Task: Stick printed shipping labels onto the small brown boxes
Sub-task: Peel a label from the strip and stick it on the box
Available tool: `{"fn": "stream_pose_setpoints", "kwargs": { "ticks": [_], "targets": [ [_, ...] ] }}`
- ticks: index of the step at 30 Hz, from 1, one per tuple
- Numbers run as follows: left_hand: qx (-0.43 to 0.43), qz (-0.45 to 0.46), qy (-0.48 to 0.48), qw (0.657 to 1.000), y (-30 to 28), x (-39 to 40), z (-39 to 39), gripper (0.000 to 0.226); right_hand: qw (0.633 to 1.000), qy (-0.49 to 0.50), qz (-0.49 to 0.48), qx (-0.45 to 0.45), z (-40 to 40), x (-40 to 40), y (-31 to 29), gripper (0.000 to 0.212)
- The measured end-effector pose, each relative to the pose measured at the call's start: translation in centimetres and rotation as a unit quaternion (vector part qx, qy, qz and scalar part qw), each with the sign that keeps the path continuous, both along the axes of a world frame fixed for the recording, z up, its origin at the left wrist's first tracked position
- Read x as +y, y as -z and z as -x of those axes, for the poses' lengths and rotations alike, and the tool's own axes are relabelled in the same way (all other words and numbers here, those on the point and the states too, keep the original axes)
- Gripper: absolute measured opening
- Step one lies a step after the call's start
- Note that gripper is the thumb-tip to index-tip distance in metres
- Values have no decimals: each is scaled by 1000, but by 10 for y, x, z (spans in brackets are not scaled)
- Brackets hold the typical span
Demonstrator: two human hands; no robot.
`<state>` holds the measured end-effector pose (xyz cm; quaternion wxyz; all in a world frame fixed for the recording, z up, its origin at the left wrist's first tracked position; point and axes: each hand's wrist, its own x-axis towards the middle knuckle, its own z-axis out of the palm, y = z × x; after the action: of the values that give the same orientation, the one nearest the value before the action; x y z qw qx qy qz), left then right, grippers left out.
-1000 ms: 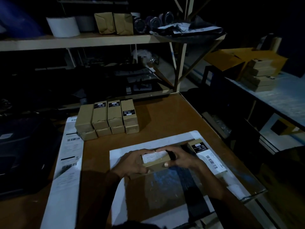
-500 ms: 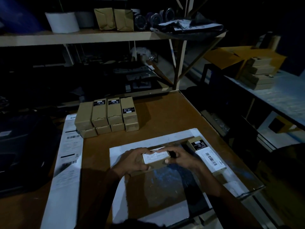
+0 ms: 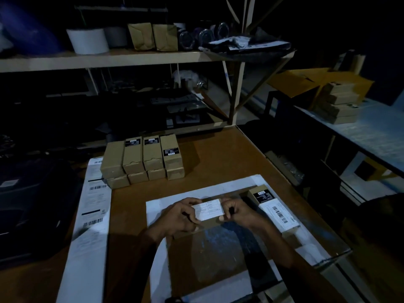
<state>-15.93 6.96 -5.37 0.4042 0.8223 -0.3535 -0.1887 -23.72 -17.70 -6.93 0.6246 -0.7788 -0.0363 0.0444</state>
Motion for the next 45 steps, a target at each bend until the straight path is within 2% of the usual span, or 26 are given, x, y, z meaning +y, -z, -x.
{"fn": "stream_pose_setpoints", "kwargs": {
  "ticks": [3,6,8,10,12,15,19,21,26,32,34,36,39,41,43,45],
  "targets": [
    [-27,-23,17,999,4,2,-3,25,999,44,12,-14,8,2,2,35],
    [-19,-25,27,999,7,2,-6,27,990,81,97,-59,21,12,3,26],
    [-4,-23,22,999,6,1,-6,27,973,111,189,-67,29,29,1,44],
    [21,9,12,1000,6,1,-6,29,951,121,282,-23,35,50,-5,65],
    [49,50,7,998,7,1,-4,46,925,124,358,13,38,73,-9,77],
    [50,26,-45,997,7,0,0,72,901,145,404,59,38,104,-10,73],
    [37,2,-109,993,9,-1,3,77,866,122,485,22,35,127,-4,77],
    [44,-2,-122,992,6,-3,6,81,844,147,514,28,29,114,-6,75],
    [20,-29,-160,987,-2,-11,16,99,815,252,517,69,22,71,-3,87],
    [6,-36,-164,986,4,-8,12,90,839,114,530,-41,30,109,4,71],
    [11,-38,-164,986,2,-9,13,93,823,110,552,-73,30,98,5,70],
    [13,-40,-160,986,0,-9,16,98,801,126,582,-62,27,73,6,71],
    [3,-45,-156,987,-2,-10,17,100,790,191,583,2,23,44,4,69],
    [6,-47,-155,987,-1,-11,16,99,798,214,563,2,25,56,0,73],
    [2,-47,-155,987,1,-10,14,97,826,169,537,-6,30,88,1,77],
    [-20,-46,-152,987,6,-6,12,90,849,130,511,-31,39,114,2,72]
  ]
}}
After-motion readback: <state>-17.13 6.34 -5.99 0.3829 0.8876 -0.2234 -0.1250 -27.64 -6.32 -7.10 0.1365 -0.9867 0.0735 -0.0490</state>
